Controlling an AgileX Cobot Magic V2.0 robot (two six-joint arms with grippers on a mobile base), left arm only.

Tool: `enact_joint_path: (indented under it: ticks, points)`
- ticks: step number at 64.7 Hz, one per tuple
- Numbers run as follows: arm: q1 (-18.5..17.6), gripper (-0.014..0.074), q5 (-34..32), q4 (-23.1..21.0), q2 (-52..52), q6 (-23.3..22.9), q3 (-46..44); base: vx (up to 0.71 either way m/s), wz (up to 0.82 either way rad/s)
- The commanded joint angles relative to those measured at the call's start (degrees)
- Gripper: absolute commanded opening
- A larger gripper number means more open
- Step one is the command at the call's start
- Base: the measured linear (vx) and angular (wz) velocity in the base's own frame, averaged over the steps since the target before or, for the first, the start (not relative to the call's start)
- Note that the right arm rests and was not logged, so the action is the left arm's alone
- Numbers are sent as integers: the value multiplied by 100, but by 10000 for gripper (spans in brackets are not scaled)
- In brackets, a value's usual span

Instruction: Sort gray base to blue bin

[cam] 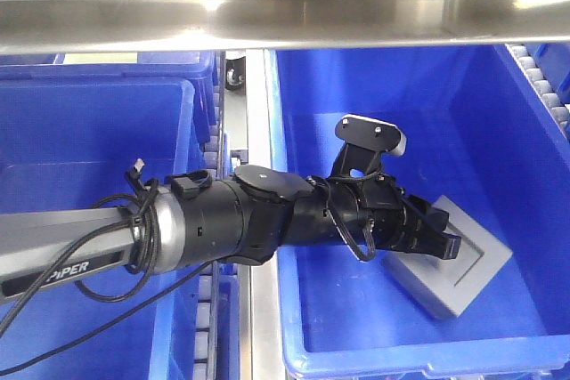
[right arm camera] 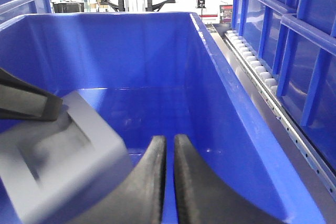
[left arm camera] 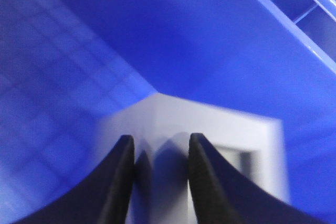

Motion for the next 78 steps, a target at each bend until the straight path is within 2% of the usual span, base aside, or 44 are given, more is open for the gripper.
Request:
enact_joint_path:
  ticks: [1,22,28,34,42,51,60,65,78]
  points:
    - [-35,257,203,-384,-330,-7,-207,0,0]
    - [-35,257,245,-377,-330,-7,-207,0,0]
    - [-28,240,397,-214,-347,-7,-207,0,0]
    - [-34,163,500,98,-438,-19,-207,0,0]
    - [-34,-8,500,713,-790,-153,-207,0,0]
    - [-34,-4,468,1839,-1305,-978,-48,0,0]
    - [-34,-4,108,2558,-1950,-1572,573,0,0]
    - [-34,-4,-354,2691,-2410,-1637,1059,0,0]
    - [-29,-3,-1388,2693,-3695,-1631,2492,0,0]
